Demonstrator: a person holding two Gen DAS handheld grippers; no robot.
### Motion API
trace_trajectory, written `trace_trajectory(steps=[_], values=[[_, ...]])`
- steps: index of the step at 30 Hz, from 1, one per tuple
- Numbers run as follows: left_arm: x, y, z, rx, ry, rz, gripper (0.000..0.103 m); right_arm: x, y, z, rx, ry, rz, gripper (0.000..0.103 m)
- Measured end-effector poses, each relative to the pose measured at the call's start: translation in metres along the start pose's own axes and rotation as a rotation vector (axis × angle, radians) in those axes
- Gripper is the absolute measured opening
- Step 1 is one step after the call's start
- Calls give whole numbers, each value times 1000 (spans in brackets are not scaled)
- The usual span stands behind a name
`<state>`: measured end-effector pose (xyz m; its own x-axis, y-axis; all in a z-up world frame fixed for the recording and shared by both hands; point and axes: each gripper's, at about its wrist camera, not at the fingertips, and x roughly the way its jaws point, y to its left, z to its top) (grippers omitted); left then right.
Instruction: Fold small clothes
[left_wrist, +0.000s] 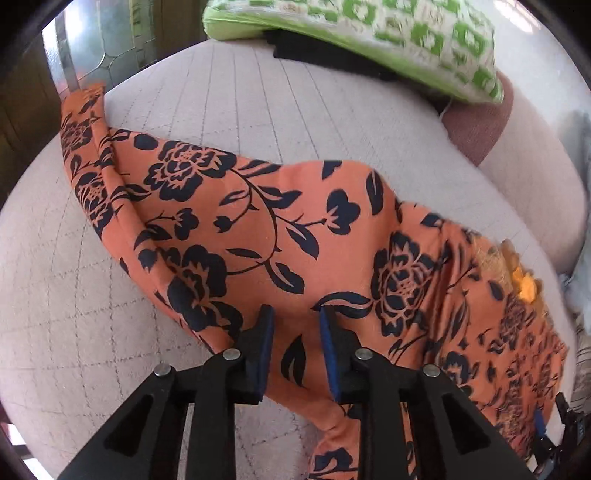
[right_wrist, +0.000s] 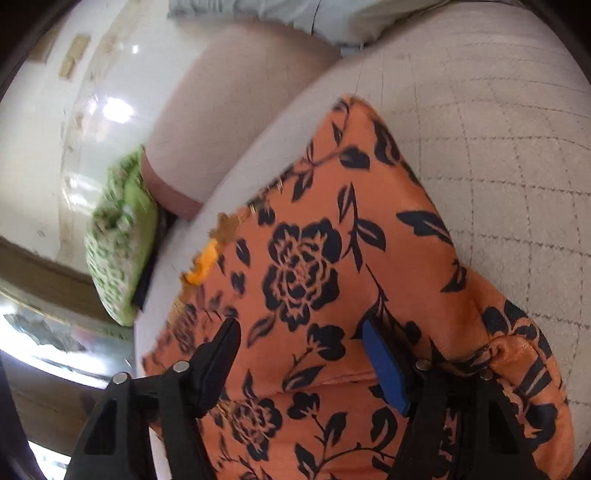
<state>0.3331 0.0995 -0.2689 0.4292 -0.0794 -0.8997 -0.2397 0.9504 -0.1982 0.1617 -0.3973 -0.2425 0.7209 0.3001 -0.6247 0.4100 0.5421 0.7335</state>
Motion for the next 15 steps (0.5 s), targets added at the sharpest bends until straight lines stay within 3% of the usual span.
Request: trace_trajectory(steps=[2,3,7,10,15], values=[[-16,19,-4,-36,-7,-41,32,-6,8,-3,-7,-5,77,73],[-24,30,-4,-70,-24,-62,41,-8,14,-7,-28,-13,97,73],[-61,102,0,-208,-118,-29,61,2,45,-28,-138,41,139,73],[-81,157,15,-268,-150,7,66,18,67,-53,-204,132,166,73],[-94,220,80,-319,-182,135,66,47,88,-95,-318,259,127,73]])
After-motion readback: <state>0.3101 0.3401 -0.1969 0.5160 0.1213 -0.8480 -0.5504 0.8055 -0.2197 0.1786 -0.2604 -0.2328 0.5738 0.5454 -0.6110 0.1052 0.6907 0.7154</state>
